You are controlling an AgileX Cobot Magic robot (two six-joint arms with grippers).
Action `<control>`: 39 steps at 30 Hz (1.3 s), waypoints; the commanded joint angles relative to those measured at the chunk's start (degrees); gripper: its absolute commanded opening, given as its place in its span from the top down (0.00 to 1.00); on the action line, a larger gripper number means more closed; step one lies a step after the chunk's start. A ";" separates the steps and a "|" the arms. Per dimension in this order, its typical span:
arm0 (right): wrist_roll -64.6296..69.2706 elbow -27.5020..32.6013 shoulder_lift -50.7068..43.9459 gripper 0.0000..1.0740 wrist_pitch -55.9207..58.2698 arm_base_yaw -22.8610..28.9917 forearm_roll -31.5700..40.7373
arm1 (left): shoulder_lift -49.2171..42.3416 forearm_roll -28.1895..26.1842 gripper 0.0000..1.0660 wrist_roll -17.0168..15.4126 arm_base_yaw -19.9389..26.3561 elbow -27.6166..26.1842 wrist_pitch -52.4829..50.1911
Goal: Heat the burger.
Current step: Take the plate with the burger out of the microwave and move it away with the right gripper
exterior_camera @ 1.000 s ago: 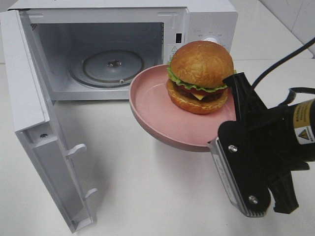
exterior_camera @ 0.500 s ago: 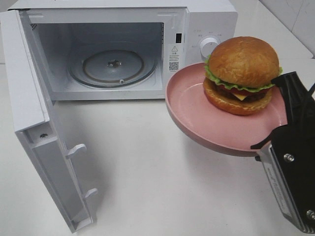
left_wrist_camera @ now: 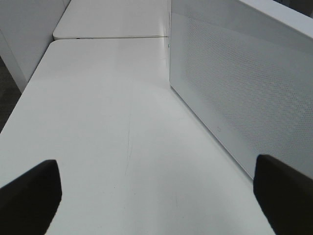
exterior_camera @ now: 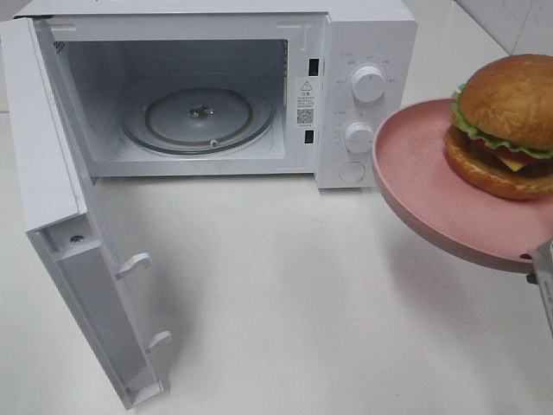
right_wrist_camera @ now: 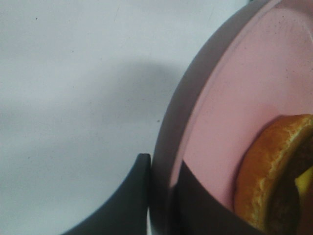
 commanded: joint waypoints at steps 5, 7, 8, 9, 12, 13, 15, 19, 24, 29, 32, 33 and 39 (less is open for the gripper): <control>6.88 2.06 -2.06 1.00 4.35 -0.06 -4.30 | -1.15 -0.52 0.06 -0.40 0.06 0.34 -0.17; 9.80 2.41 -2.12 1.00 6.13 -0.06 -5.67 | -1.15 -0.52 0.06 -0.40 0.06 0.34 -0.17; 13.06 2.64 -2.12 1.00 7.91 -0.06 -7.10 | -1.15 -0.52 0.06 -0.40 0.06 0.34 -0.17; 13.06 2.64 -2.12 1.00 7.91 -0.06 -7.10 | -1.15 -0.52 0.06 -0.40 0.06 0.34 -0.17; 18.62 2.64 -2.12 1.00 10.43 -0.06 -9.68 | -1.15 -0.52 0.06 -0.40 0.06 0.34 -0.17; 20.34 2.64 -2.12 1.00 11.17 -0.06 -10.54 | -1.15 -0.52 0.06 -0.40 0.06 0.34 -0.17; 22.98 2.64 -2.12 1.00 12.43 -0.06 -11.80 | -1.15 -0.52 0.06 -0.40 0.06 0.34 -0.17; 27.22 2.64 -2.12 1.00 14.38 -0.06 -12.43 | -1.15 -0.52 0.06 -0.40 0.06 0.34 -0.17; 33.69 2.64 -2.12 1.00 16.90 -0.06 -14.50 | -1.15 -0.52 0.06 -0.40 0.06 0.34 -0.17; 41.02 2.64 -2.12 1.00 19.77 -0.06 -18.22 | -1.15 -0.52 0.06 -0.40 0.06 0.34 -0.17; 44.40 2.64 -2.06 1.00 20.97 -0.06 -19.82 | -1.15 -0.52 0.06 -0.40 0.06 0.34 -0.17; 45.49 2.64 -1.95 1.00 21.31 -0.06 -20.05 | -1.15 -0.52 0.06 -0.40 0.06 0.34 -0.17; 53.97 2.64 1.43 1.00 23.61 -0.06 -21.43 | -1.15 -0.52 0.06 -0.40 0.06 0.34 -0.17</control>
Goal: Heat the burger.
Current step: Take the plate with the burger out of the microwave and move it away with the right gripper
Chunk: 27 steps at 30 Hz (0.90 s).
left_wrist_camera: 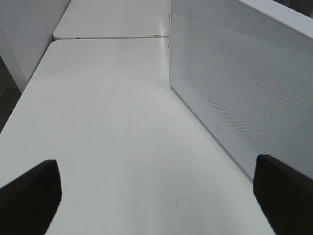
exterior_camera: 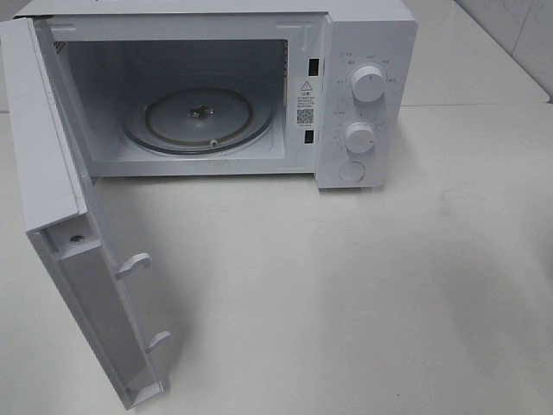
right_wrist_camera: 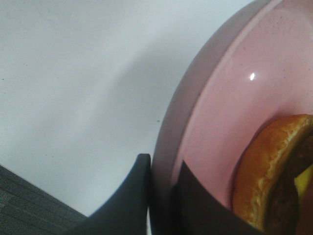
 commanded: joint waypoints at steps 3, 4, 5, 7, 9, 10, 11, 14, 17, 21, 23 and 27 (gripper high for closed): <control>6.88 -0.23 3.84 1.00 1.09 -0.06 -4.76 | -1.15 -0.52 0.06 -0.40 0.06 0.34 -0.17; 6.88 -0.23 3.84 1.00 1.09 -0.06 -4.76 | -1.15 -0.52 0.06 -0.40 0.06 0.34 -0.17; 8.14 -0.23 4.58 1.00 0.97 -0.06 -4.81 | -1.15 -0.52 0.06 -0.40 0.06 0.34 -0.17; 10.77 -0.23 6.07 0.99 0.74 -0.06 -4.98 | -1.15 -0.52 0.06 -0.40 0.06 0.34 -0.17; 15.47 -0.23 8.08 0.99 0.00 -0.06 -5.79 | -1.15 -0.52 0.06 -0.40 0.06 0.34 -0.17; 15.47 -0.23 8.08 0.99 0.00 -0.06 -5.79 | -1.15 -0.52 0.06 -0.40 0.06 0.34 -0.17; 16.96 -0.40 8.82 0.99 -0.23 -0.06 -6.02 | -1.15 -0.52 0.06 -0.40 0.06 0.34 -0.17; 20.74 -1.60 11.46 0.98 -0.34 -0.06 -6.36 | -1.15 -0.52 0.06 -0.40 0.06 0.34 -0.17; 25.15 -2.98 15.30 0.97 -0.34 -0.06 -6.65 | -1.15 -0.52 0.06 -0.40 0.06 0.34 -0.17; 28.25 -3.21 18.62 0.96 -0.34 -0.06 -7.33 | -1.15 -0.52 0.06 -0.40 0.06 0.34 -0.17; 30.94 -3.72 22.00 0.96 -0.34 -0.06 -7.56 | -1.15 -0.52 0.06 -0.40 0.06 0.34 -0.17; 33.17 -4.58 24.75 0.96 -0.40 -0.06 -7.73 | -1.15 -0.52 0.06 -0.40 0.06 0.34 -0.17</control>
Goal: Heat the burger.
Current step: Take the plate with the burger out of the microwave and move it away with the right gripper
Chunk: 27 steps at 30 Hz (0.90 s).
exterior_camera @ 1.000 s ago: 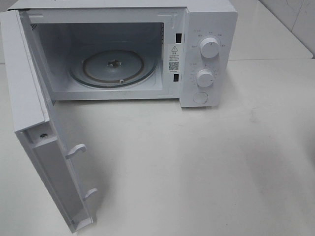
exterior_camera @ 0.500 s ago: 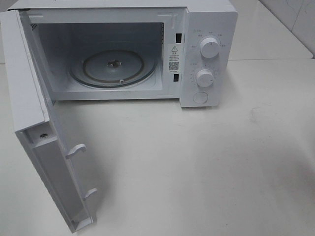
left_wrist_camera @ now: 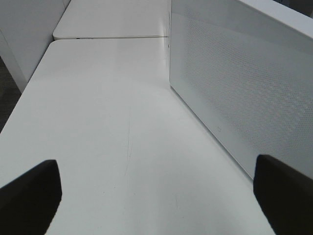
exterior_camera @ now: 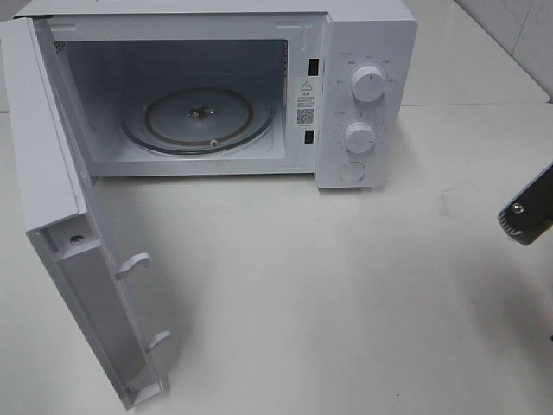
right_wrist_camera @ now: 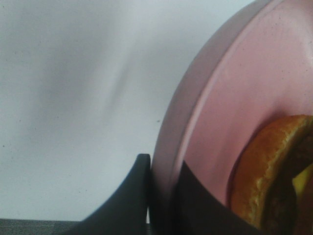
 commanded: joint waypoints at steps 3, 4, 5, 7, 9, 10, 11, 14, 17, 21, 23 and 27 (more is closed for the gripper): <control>6.76 -1.95 5.84 0.96 1.95 -0.06 -4.35 | -1.15 -0.52 0.06 -0.40 0.06 0.34 -0.17; 8.02 -2.18 6.99 0.95 1.95 -0.06 -4.35 | -1.15 -0.52 0.06 -0.40 0.06 0.34 -0.17; 8.02 -2.18 6.99 0.95 1.95 -0.06 -4.35 | -1.15 -0.52 0.06 -0.40 0.06 0.34 -0.17; 11.75 -2.46 10.08 0.95 1.38 -0.06 -4.87 | -1.15 -0.52 0.06 -0.40 0.06 0.34 -0.17; 13.69 -2.46 11.97 0.95 0.17 -0.06 -5.16 | -1.15 -0.52 0.06 -0.40 0.06 0.34 -0.17; 14.61 -2.46 13.01 0.95 -0.80 -0.06 -5.21 | -1.15 -0.52 0.06 -0.40 0.06 0.34 -0.17; 14.61 -2.46 13.01 0.95 -0.80 -0.06 -5.21 | -1.15 -0.52 0.06 -0.40 0.06 0.34 -0.17; 17.36 -2.46 16.04 0.95 -3.50 -0.06 -5.61 | -1.15 -0.52 0.06 -0.40 0.06 0.34 -0.17; 20.28 -2.46 18.96 0.94 -4.87 -0.06 -6.76 | -1.15 -0.52 0.06 -0.40 0.06 0.34 -0.17; 24.69 -2.46 23.72 0.94 -7.51 -0.29 -9.11 | -1.15 -0.52 0.06 -0.40 0.06 0.34 -0.17; 26.41 -2.46 25.32 0.94 -8.25 -0.29 -10.26 | -1.15 -0.52 0.06 -0.40 0.06 0.34 -0.17; 30.94 -2.46 29.56 0.93 -8.71 -0.29 -13.69 | -1.15 -0.52 0.06 -0.40 0.06 0.34 -0.17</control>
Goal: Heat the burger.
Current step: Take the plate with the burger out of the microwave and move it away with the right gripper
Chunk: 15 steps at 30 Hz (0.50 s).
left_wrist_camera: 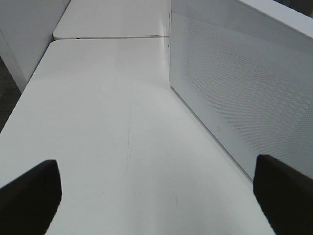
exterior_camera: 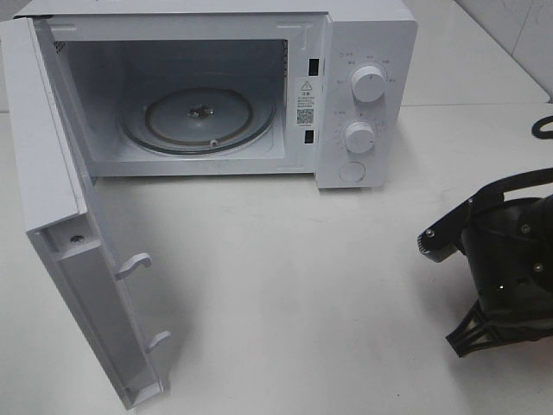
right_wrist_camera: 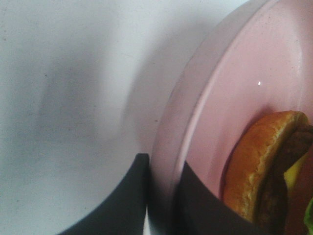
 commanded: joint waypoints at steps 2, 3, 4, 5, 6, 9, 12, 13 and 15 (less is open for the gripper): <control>3.44 -0.23 2.64 0.92 2.98 -0.29 -5.04 | -1.15 -0.52 0.06 -0.40 0.06 0.34 -0.17; 3.44 -0.23 2.64 0.92 2.98 -0.29 -5.04 | -1.15 -0.52 0.06 -0.40 0.06 0.34 -0.17; 4.98 -0.23 4.24 0.92 2.12 -0.29 -5.39 | -1.15 -0.52 0.06 -0.40 0.06 0.34 -0.17; 5.33 -0.23 4.93 0.91 1.60 -0.29 -5.39 | -1.15 -0.52 0.06 -0.40 0.06 0.34 -0.17; 5.33 -0.23 4.93 0.91 1.60 -0.29 -5.39 | -1.15 -0.52 0.06 -0.40 0.06 0.34 -0.17; 6.70 -0.17 7.33 0.91 -0.11 -0.29 -5.39 | -1.15 -0.52 0.06 -0.40 0.06 0.34 -0.17; 8.02 -0.17 10.66 0.89 -1.55 -0.29 -5.61 | -1.15 -0.52 0.06 -0.40 0.06 0.34 -0.17; 8.77 -0.17 11.46 0.88 -1.66 -0.29 -5.61 | -1.15 -0.52 0.06 -0.40 0.06 0.34 -0.17; 9.63 -0.17 12.49 0.85 -1.66 -0.29 -5.61 | -1.15 -0.52 0.06 -0.40 0.06 0.34 -0.17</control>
